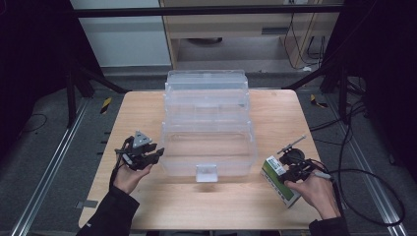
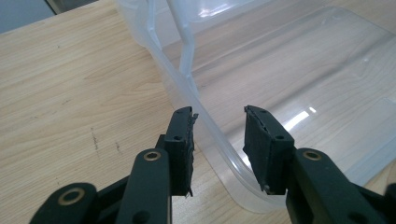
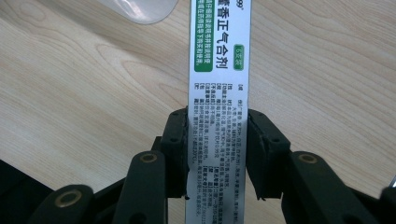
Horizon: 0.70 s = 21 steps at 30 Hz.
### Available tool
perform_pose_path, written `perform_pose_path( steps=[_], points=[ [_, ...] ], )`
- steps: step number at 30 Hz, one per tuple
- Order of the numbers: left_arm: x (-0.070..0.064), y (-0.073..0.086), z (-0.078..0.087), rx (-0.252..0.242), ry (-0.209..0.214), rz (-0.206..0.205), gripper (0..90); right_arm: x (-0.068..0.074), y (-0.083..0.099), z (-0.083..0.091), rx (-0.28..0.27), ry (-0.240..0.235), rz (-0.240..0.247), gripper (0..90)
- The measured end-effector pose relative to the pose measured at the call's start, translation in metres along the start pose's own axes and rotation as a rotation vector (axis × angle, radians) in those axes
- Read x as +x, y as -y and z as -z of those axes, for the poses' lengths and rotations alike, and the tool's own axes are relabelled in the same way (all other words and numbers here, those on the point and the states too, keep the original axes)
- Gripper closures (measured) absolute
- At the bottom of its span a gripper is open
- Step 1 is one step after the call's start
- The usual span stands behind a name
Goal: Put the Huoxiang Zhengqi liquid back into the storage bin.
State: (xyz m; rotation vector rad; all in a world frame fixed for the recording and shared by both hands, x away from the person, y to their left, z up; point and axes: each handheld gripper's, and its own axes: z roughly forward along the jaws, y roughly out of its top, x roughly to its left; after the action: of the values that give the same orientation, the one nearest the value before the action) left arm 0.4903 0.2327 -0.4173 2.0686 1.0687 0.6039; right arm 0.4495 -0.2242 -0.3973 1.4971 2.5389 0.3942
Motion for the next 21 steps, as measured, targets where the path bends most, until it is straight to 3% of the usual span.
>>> perform_pose_path(
  steps=[14, 21],
  points=[
    [0.0, 0.0, 0.0, 0.003, -0.004, -0.003, 61.9, -0.002, -0.003, 0.0, 0.023, -0.007, -0.027, 64.1],
    [-0.001, 0.0, 0.0, 0.002, -0.004, -0.003, 61.8, -0.004, -0.002, 0.011, -0.027, -0.005, -0.016, 64.1]
  ],
)
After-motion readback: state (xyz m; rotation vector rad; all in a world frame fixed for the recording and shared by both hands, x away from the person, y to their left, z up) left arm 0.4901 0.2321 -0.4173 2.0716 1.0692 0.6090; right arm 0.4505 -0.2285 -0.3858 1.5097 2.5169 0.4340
